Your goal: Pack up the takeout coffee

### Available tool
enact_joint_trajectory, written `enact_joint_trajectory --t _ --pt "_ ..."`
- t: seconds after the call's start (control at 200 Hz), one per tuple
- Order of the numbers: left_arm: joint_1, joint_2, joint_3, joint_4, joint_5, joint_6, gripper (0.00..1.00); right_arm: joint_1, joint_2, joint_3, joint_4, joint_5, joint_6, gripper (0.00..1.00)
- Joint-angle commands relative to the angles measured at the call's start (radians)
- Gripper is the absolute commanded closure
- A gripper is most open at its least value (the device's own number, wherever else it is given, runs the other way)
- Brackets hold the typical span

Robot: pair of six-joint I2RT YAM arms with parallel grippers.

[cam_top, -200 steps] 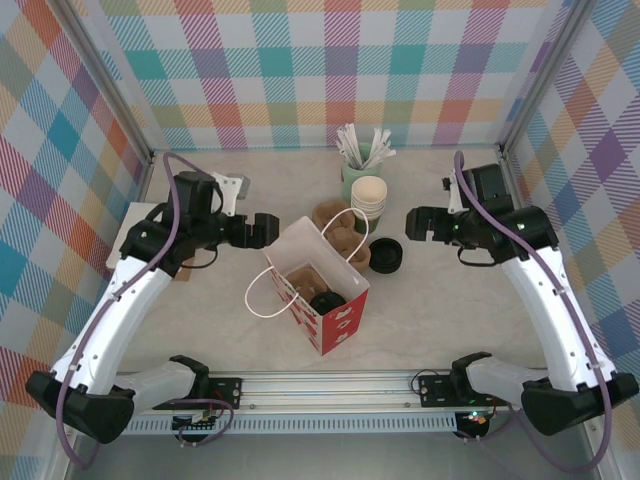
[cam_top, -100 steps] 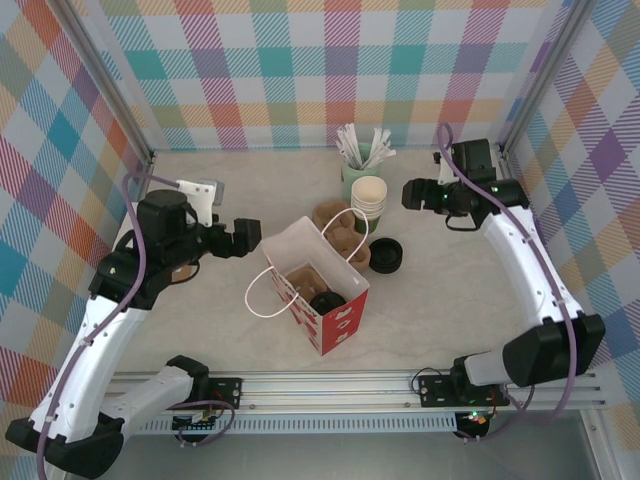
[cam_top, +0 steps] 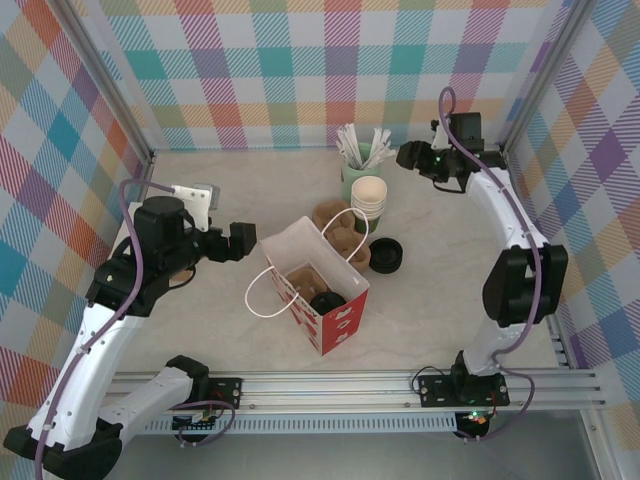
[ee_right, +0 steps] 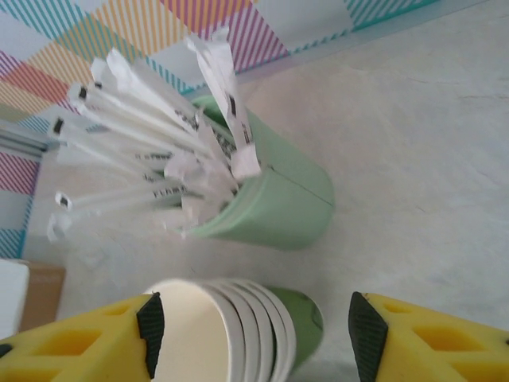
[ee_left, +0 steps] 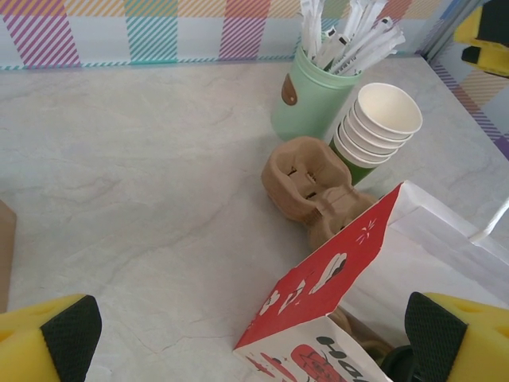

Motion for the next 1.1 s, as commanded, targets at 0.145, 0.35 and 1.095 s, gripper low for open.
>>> enact_joint_trajectory --t 0.145,0.35,1.095 --pt "0.014 -0.004 -0.016 -0.009 -0.020 0.018 0.00 -0.013 0.119 0.086 0.132 -0.083 0.183 0.43" --pt "0.014 0.002 -0.017 -0.009 -0.021 0.020 0.00 -0.016 0.177 0.119 0.124 -0.102 0.205 0.48" --pt "0.014 0.014 -0.022 -0.016 -0.036 0.024 0.00 -0.017 0.293 0.217 0.123 -0.183 0.223 0.67"
